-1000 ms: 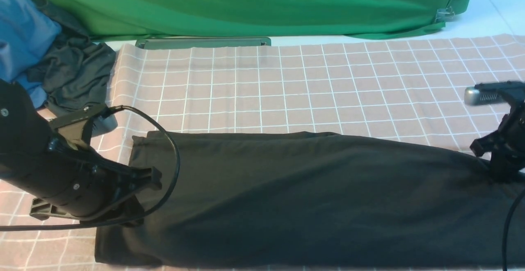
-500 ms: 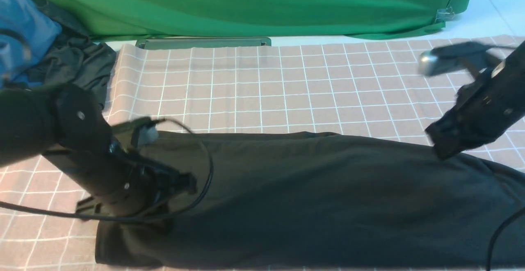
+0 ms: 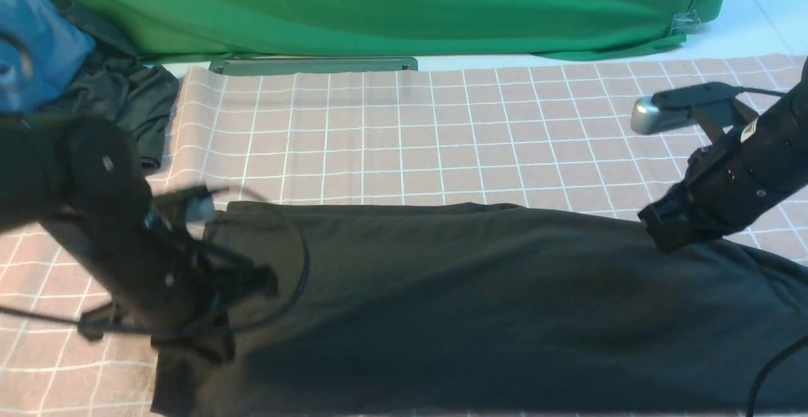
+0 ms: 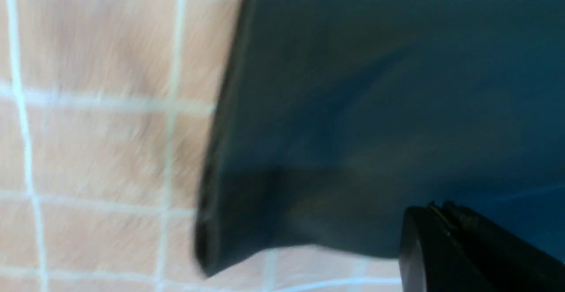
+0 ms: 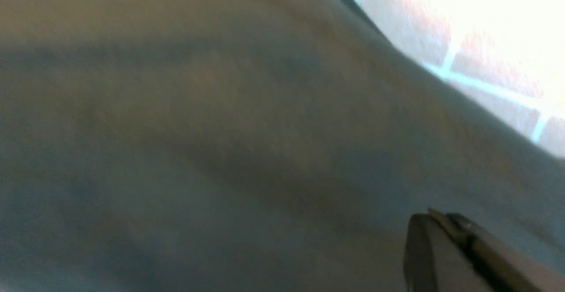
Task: Fold a long-sleeved shirt over a pink coffee tablecloth.
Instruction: 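Pull the folded dark garment lengthwise by its ends to straighten it flat on the table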
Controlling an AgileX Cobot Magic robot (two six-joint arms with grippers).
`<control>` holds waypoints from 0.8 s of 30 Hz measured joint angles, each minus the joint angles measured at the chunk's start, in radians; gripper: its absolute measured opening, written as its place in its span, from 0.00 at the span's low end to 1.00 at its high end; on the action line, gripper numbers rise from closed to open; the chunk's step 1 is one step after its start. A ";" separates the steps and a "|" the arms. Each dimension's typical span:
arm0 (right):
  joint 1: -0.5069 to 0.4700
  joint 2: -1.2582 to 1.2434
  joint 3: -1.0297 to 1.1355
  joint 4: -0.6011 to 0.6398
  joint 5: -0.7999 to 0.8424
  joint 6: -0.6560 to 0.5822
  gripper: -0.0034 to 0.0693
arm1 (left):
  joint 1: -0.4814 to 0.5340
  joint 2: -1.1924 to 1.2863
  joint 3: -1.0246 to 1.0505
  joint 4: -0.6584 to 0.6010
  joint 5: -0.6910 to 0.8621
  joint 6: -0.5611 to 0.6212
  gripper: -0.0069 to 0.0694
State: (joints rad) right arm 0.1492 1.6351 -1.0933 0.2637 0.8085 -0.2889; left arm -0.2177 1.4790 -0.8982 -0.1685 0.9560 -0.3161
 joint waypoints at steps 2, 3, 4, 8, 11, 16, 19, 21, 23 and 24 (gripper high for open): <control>0.012 0.000 -0.011 0.021 -0.020 -0.001 0.10 | 0.000 -0.007 -0.051 -0.027 -0.026 0.000 0.11; 0.014 0.000 -0.012 0.023 -0.025 -0.001 0.10 | 0.000 -0.006 -0.057 -0.028 -0.029 0.000 0.11; 0.019 0.001 -0.017 0.026 -0.033 -0.001 0.10 | 0.000 0.003 -0.066 -0.036 -0.041 0.000 0.11; 0.037 0.040 -0.038 0.037 -0.062 -0.001 0.10 | 0.000 0.105 -0.074 -0.035 -0.061 0.009 0.11; 0.031 0.084 -0.038 0.007 -0.066 0.009 0.10 | 0.000 0.159 -0.057 0.019 -0.073 -0.003 0.11; -0.033 0.181 -0.038 -0.073 -0.075 0.070 0.10 | 0.000 0.184 -0.013 0.168 -0.118 -0.124 0.11; -0.079 0.189 -0.038 -0.080 -0.089 0.083 0.10 | 0.000 0.177 0.002 0.212 -0.125 -0.171 0.11; -0.106 0.185 -0.038 -0.081 -0.084 0.081 0.11 | 0.000 0.169 0.006 0.213 -0.124 -0.176 0.11; -0.134 0.177 -0.043 -0.085 -0.043 0.074 0.13 | 0.000 0.151 0.007 0.216 -0.119 -0.176 0.11; -0.146 0.168 -0.047 -0.091 -0.021 0.072 0.13 | 0.000 0.132 0.007 0.217 -0.120 -0.176 0.11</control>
State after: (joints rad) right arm 0.0034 1.8035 -1.1401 0.1726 0.7874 -0.2172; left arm -0.2177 1.6108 -0.8907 0.0489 0.8365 -0.4921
